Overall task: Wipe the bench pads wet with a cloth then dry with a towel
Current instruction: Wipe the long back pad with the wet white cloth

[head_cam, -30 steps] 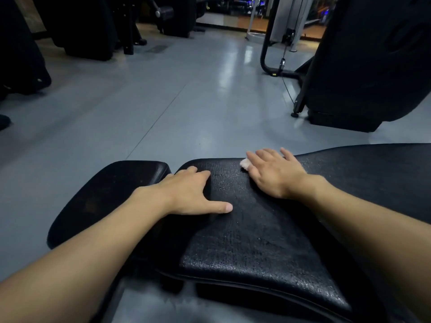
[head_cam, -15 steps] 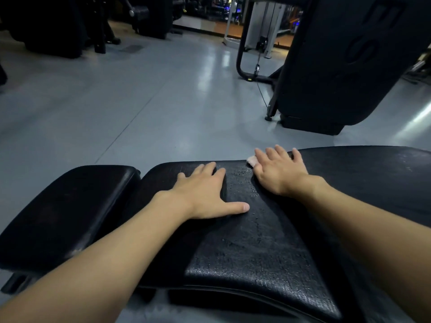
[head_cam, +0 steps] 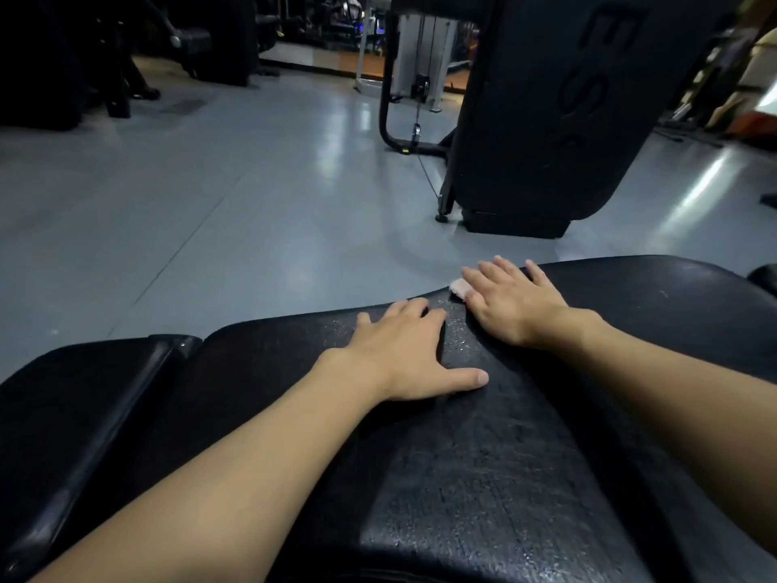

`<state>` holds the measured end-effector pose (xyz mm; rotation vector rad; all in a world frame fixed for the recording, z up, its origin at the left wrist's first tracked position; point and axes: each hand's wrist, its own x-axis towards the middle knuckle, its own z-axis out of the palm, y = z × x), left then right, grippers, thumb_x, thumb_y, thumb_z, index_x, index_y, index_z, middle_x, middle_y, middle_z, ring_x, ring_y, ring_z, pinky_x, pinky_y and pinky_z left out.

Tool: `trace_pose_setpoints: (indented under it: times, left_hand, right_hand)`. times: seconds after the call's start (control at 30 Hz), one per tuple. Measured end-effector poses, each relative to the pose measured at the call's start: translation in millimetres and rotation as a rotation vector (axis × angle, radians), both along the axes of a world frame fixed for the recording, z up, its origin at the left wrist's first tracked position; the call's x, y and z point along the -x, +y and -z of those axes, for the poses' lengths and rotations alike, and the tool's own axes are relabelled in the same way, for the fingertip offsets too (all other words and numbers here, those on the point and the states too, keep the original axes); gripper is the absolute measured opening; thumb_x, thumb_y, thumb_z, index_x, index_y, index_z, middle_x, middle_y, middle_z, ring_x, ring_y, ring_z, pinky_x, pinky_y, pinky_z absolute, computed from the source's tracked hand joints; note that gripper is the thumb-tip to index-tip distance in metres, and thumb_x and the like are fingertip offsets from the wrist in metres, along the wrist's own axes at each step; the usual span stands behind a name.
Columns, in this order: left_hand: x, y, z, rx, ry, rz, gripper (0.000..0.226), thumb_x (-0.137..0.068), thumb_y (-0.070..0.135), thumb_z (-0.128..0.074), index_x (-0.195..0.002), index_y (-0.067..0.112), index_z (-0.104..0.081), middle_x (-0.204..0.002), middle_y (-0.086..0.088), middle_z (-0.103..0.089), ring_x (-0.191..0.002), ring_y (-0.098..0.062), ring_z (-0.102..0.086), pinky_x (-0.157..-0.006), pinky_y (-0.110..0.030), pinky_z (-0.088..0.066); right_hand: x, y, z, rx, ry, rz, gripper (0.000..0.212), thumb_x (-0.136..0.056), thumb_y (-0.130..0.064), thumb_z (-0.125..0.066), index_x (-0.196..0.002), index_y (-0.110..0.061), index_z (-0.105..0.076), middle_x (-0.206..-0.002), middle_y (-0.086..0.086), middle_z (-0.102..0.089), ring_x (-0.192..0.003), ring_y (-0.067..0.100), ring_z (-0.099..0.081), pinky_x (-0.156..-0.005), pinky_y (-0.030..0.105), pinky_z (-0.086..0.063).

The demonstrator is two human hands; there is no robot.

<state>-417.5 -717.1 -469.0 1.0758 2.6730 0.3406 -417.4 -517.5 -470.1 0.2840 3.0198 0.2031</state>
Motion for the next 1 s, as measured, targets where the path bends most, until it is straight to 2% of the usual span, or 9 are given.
trace_pose_setpoints:
  times: [0.2, 0.37, 0.47, 0.53, 0.63, 0.73, 0.83, 0.93, 1.0]
  left_hand:
    - [-5.8, 57.3, -7.9, -0.039, 0.051, 0.091, 0.099, -0.078, 0.085, -0.046, -0.155, 0.026, -0.026, -0.165, 0.001, -0.014, -0.152, -0.018, -0.007, -0.116, -0.062, -0.016]
    - [-6.5, 86.9, -10.6, 0.065, 0.029, 0.101, 0.107, -0.073, 0.092, -0.039, -0.156, 0.029, -0.018, -0.166, -0.002, -0.012, -0.153, -0.026, -0.008, -0.112, -0.064, -0.019]
    - [-5.3, 87.5, -12.6, 0.105, 0.026, 0.102, 0.109, -0.072, 0.093, -0.037, -0.158, 0.03, -0.014, -0.167, -0.001, -0.008, -0.154, -0.026, -0.006, -0.113, -0.064, -0.019]
    - [-5.4, 88.2, -13.5, 0.111, 0.023, 0.101, 0.109, -0.072, 0.094, -0.037, -0.158, 0.03, -0.014, -0.168, -0.001, -0.007, -0.154, -0.026, -0.006, -0.115, -0.064, -0.019]
    - [-5.3, 89.2, -13.5, 0.116, 0.018, 0.1, 0.11, -0.072, 0.094, -0.036, -0.158, 0.031, -0.012, -0.168, 0.0, -0.005, -0.154, -0.025, -0.004, -0.115, -0.065, -0.018]
    - [-5.3, 88.4, -12.5, 0.112, 0.019, 0.101, 0.11, -0.072, 0.094, -0.036, -0.159, 0.032, -0.009, -0.168, 0.001, -0.003, -0.154, -0.024, -0.002, -0.116, -0.064, -0.018]
    - [-4.6, 89.9, -10.9, 0.108, 0.011, 0.1, 0.11, -0.072, 0.094, -0.035, -0.159, 0.032, -0.008, -0.168, 0.0, -0.002, -0.154, -0.025, -0.001, -0.115, -0.065, -0.016]
    - [-8.2, 85.2, -6.2, 0.1, 0.007, 0.116, 0.106, -0.076, 0.092, -0.03, -0.159, 0.032, -0.002, -0.168, -0.001, 0.006, -0.154, -0.025, 0.006, -0.117, -0.065, -0.009]
    - [-9.2, 74.0, -3.3, 0.061, 0.006, 0.135, 0.1, -0.081, 0.088, -0.03, -0.159, 0.033, -0.003, -0.168, 0.0, 0.007, -0.154, -0.022, 0.007, -0.12, -0.061, -0.006]
  right_hand:
    - [-13.4, 73.4, -16.6, -0.006, 0.023, 0.178, 0.06, -0.104, -0.046, -0.011, -0.159, -0.024, -0.015, -0.167, 0.0, -0.014, -0.154, 0.018, -0.002, -0.123, 0.051, 0.004]
    - [-28.8, 131.1, -36.5, -0.001, 0.056, 0.331, 0.062, -0.101, -0.054, -0.01, -0.147, -0.024, -0.038, -0.158, 0.006, -0.033, -0.15, 0.023, -0.017, -0.121, 0.057, -0.002]
    - [-47.2, 159.6, -46.8, 0.016, 0.083, 0.435, 0.068, -0.1, -0.058, -0.007, -0.148, -0.022, -0.037, -0.159, 0.008, -0.032, -0.15, 0.026, -0.018, -0.121, 0.057, -0.003]
    - [-59.1, 174.0, -50.4, 0.025, 0.115, 0.502, 0.071, -0.098, -0.061, -0.006, -0.151, -0.022, -0.033, -0.16, 0.01, -0.029, -0.15, 0.029, -0.019, -0.121, 0.056, -0.008]
    - [-71.5, 182.5, -52.5, 0.041, 0.146, 0.572, 0.069, -0.097, -0.061, -0.009, -0.146, -0.021, -0.035, -0.156, 0.014, -0.033, -0.143, 0.036, -0.029, -0.117, 0.056, -0.021]
    - [-82.3, 185.4, -53.2, 0.069, 0.156, 0.636, 0.065, -0.096, -0.061, -0.012, -0.142, -0.021, -0.037, -0.152, 0.016, -0.036, -0.137, 0.042, -0.034, -0.111, 0.057, -0.026]
    - [-94.0, 187.7, -49.1, 0.043, 0.187, 0.651, 0.063, -0.097, -0.057, -0.014, -0.14, -0.017, -0.038, -0.151, 0.019, -0.037, -0.139, 0.042, -0.032, -0.115, 0.055, -0.023]
    - [-98.0, 178.1, -42.6, 0.005, 0.173, 0.618, 0.062, -0.1, -0.049, -0.014, -0.147, -0.012, -0.031, -0.159, 0.017, -0.027, -0.15, 0.032, -0.013, -0.121, 0.054, -0.008]
    - [-96.6, 161.1, -39.4, -0.022, 0.145, 0.58, 0.064, -0.1, -0.048, -0.013, -0.151, -0.013, -0.026, -0.162, 0.014, -0.02, -0.152, 0.027, -0.007, -0.122, 0.054, -0.004]
